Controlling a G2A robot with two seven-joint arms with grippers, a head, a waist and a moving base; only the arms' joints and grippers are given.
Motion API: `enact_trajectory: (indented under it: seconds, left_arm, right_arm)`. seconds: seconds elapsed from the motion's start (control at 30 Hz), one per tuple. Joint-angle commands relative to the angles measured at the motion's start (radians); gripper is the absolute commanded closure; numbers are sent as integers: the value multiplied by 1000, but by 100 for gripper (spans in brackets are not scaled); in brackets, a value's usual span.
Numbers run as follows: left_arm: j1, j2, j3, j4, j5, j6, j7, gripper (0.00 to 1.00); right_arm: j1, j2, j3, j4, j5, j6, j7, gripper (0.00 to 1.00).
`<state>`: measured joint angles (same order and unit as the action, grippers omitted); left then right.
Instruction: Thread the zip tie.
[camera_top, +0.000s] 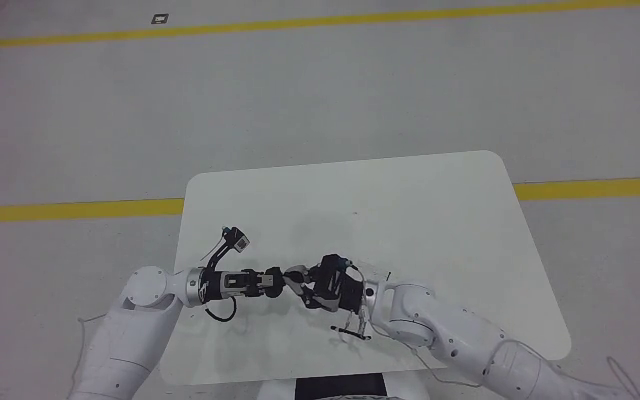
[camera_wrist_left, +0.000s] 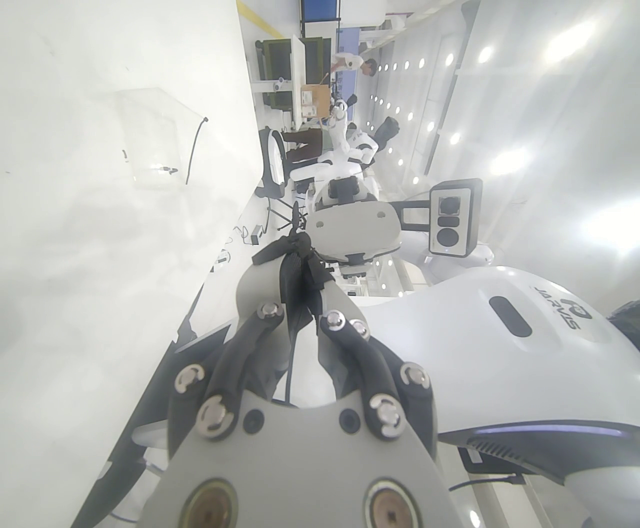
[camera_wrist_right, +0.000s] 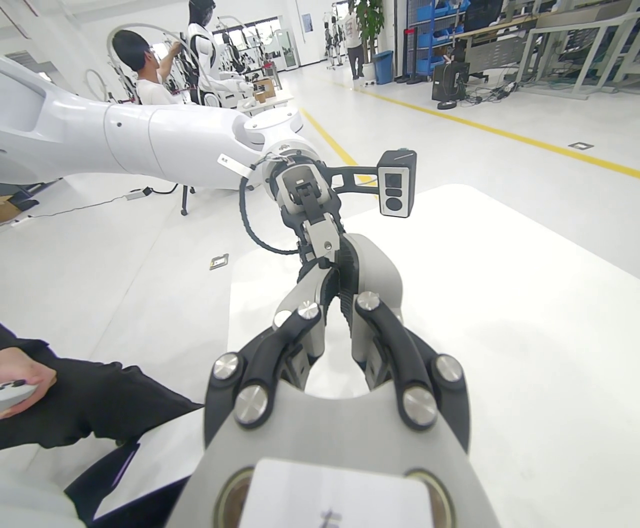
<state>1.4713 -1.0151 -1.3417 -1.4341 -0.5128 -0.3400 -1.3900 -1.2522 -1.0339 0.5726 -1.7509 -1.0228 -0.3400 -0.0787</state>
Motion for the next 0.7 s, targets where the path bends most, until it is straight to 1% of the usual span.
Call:
enact_trajectory:
  seconds: [0.0, 0.17, 0.43, 0.67]
  left_arm:
    - [0, 0, 0, 0, 0, 0, 0, 100]
    - [0, 0, 0, 0, 0, 0, 0, 100]
    - [0, 0, 0, 0, 0, 0, 0, 100]
    - [0, 0, 0, 0, 0, 0, 0, 100]
  right_arm:
    - [-2, 2, 3, -1, -4, 0, -4, 0]
    - [-12, 10, 22, -9, -23, 0, -13, 0]
    - [-51, 29, 65, -30, -52, 0, -37, 0]
    - [-84, 47, 78, -44, -76, 0, -74, 0]
